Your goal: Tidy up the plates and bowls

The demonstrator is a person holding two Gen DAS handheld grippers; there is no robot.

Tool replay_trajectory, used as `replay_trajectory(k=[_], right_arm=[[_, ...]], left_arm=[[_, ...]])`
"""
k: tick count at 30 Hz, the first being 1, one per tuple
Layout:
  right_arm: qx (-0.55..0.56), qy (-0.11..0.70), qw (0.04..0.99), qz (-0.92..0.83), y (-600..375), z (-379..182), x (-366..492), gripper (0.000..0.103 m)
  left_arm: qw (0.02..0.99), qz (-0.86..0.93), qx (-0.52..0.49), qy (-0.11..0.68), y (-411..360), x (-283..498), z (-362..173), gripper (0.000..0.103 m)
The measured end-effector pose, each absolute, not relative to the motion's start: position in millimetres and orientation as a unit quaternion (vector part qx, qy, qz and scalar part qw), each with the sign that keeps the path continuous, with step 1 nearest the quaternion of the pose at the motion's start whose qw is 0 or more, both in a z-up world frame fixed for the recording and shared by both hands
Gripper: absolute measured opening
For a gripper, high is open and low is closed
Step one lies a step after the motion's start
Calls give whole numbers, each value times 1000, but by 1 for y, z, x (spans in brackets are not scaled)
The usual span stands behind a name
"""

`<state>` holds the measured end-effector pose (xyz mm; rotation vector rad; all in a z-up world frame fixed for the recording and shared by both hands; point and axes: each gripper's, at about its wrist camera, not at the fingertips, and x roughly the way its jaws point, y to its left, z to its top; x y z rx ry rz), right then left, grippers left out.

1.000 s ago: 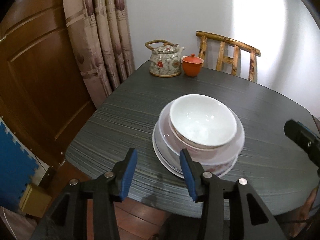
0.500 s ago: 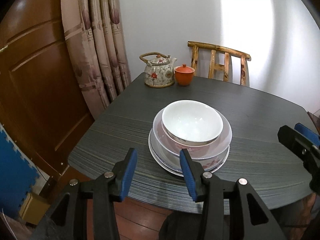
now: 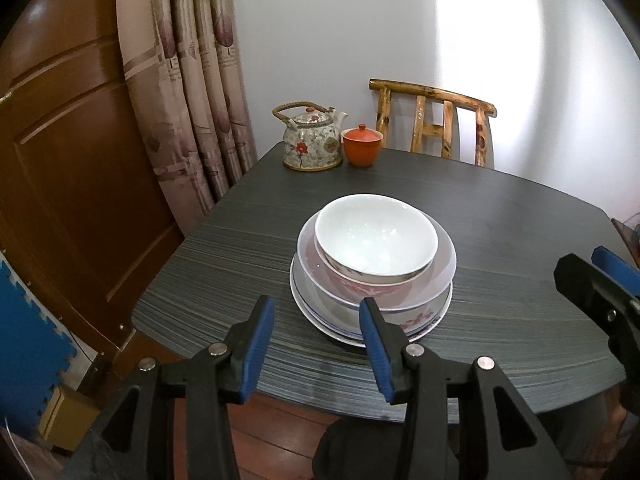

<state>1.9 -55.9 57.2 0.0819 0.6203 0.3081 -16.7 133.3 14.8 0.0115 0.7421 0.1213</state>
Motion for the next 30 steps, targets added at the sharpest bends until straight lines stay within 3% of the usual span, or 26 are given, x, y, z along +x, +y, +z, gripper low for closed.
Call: replay_trajectory(k=[30], right_arm=[[43, 309, 940, 139, -52, 52, -6, 96]], left_arm=[[919, 56, -16, 391, 138, -11, 10, 47]])
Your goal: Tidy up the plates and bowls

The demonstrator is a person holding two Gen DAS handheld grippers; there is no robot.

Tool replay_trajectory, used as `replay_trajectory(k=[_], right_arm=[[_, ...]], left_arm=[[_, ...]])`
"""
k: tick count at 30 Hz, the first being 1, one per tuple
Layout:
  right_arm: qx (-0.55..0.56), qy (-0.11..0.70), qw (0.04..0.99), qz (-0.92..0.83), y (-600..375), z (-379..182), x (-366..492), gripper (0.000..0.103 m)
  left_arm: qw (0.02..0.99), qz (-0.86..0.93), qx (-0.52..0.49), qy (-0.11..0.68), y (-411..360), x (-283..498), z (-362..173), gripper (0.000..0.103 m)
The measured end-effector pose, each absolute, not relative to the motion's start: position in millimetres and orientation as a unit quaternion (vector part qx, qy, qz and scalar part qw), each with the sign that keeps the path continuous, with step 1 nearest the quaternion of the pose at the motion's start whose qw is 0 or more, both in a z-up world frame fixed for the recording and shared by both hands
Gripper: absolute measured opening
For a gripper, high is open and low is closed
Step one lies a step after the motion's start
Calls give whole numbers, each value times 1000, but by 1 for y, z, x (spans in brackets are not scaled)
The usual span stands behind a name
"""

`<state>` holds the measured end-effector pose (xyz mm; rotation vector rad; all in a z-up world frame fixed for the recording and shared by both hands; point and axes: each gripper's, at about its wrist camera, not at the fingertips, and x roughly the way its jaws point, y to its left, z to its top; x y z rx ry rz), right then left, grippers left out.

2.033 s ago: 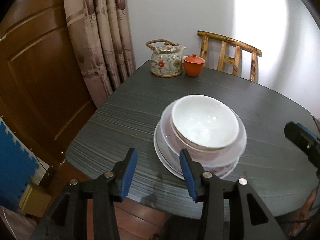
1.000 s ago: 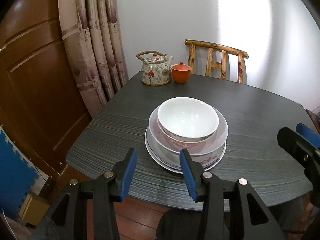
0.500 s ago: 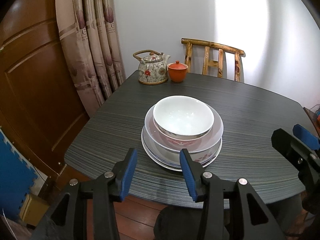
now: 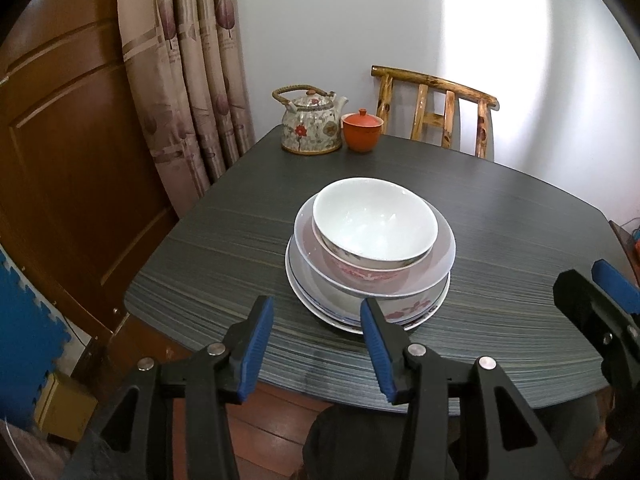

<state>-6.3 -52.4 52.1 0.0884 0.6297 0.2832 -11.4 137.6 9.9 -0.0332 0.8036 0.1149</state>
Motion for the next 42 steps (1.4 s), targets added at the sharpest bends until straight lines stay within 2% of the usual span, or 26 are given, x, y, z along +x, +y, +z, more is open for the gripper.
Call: replay_trajectory(k=[11, 42], right_arm=[[44, 319, 936, 138, -54, 48, -6, 96], [42, 323, 935, 138, -57, 47, -3, 96]], left_arm=[[908, 53, -28, 414, 142, -5, 0, 47], [909, 51, -19, 413, 142, -2, 0, 47]])
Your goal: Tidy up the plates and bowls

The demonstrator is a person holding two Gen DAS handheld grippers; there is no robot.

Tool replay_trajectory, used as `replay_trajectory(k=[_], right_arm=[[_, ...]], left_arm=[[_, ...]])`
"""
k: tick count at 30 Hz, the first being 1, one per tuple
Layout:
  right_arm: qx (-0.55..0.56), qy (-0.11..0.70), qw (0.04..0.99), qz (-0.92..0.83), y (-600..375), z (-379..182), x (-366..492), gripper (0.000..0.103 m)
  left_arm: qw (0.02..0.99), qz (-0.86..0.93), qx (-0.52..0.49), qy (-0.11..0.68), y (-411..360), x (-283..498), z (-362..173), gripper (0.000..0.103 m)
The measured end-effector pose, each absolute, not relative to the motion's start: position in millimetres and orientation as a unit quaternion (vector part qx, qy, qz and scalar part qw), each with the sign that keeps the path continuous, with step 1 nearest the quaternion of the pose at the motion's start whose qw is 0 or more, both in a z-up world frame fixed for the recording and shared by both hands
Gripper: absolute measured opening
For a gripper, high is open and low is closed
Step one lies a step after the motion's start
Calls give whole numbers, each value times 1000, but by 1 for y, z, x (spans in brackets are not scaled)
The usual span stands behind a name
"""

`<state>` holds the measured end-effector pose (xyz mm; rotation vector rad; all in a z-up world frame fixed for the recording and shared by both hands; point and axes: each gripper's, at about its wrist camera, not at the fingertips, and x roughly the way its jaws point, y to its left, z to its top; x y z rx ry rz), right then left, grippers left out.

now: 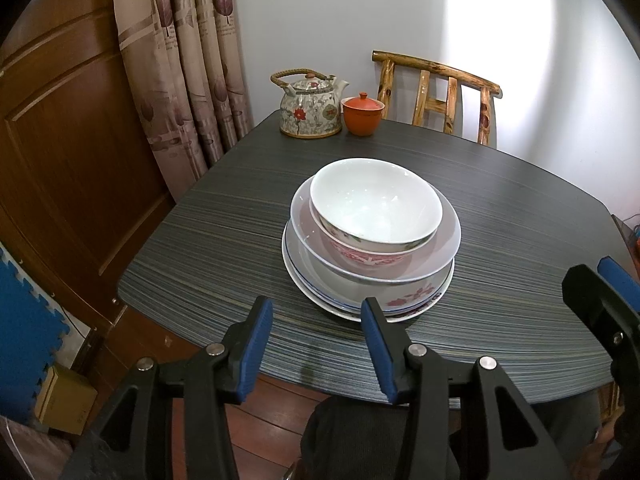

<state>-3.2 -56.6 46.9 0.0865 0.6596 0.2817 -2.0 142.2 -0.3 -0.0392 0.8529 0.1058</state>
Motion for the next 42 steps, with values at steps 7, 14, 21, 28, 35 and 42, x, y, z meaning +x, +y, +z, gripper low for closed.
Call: replay_trajectory(k=[7, 14, 21, 28, 35, 42], right_arm=[[41, 322, 936, 137, -56, 46, -3, 96], [43, 322, 936, 138, -55, 46, -3, 96], [42, 322, 936, 139, -54, 47, -3, 96], [43, 322, 936, 138, -54, 47, -3, 96], [43, 325, 935, 136, -54, 44, -4, 96], [44, 323, 936, 133, -55, 44, -6, 96]], left_arm=[[909, 51, -18, 413, 142, -1, -1, 47], [909, 51, -16, 412, 142, -2, -1, 47], [910, 51, -14, 412, 142, 1, -1, 47], [908, 49, -18, 416, 146, 4, -4, 47], [908, 50, -13, 416, 148, 5, -6, 47], [909, 51, -6, 413, 147, 5, -8, 50]])
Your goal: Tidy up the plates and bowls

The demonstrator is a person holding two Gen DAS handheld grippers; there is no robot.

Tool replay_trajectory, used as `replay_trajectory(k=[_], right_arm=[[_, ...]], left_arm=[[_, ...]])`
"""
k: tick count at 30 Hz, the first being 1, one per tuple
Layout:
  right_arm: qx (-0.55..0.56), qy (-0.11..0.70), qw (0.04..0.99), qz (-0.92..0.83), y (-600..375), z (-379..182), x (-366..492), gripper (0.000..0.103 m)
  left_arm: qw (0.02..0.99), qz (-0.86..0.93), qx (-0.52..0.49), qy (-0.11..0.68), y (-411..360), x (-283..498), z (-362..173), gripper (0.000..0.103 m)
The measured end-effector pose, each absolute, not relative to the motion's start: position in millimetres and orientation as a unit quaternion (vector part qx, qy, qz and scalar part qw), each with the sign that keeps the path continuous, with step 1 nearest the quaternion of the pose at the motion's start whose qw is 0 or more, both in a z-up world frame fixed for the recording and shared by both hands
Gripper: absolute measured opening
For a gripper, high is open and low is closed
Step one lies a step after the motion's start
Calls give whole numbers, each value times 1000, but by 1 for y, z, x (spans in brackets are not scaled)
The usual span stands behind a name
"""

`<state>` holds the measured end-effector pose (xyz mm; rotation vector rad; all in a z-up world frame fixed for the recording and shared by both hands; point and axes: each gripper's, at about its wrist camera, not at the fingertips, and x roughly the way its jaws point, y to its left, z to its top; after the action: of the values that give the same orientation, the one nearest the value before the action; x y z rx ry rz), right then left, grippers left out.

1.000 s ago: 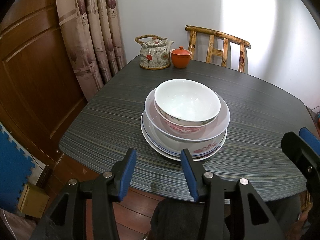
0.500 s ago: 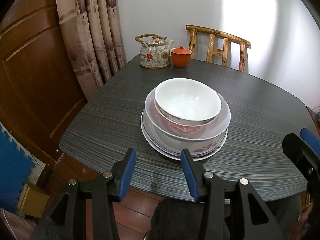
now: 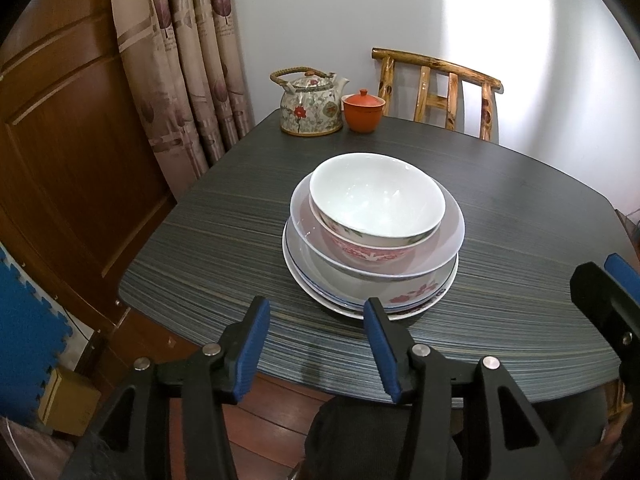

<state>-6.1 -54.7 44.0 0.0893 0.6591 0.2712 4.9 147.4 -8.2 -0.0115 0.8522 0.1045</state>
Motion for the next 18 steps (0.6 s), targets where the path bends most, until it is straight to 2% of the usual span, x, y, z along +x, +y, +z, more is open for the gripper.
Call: replay_trajectory(k=[18], right_arm=[[52, 319, 936, 138, -62, 46, -8, 96]], left_arm=[[915, 62, 10, 398, 139, -1, 4, 50]])
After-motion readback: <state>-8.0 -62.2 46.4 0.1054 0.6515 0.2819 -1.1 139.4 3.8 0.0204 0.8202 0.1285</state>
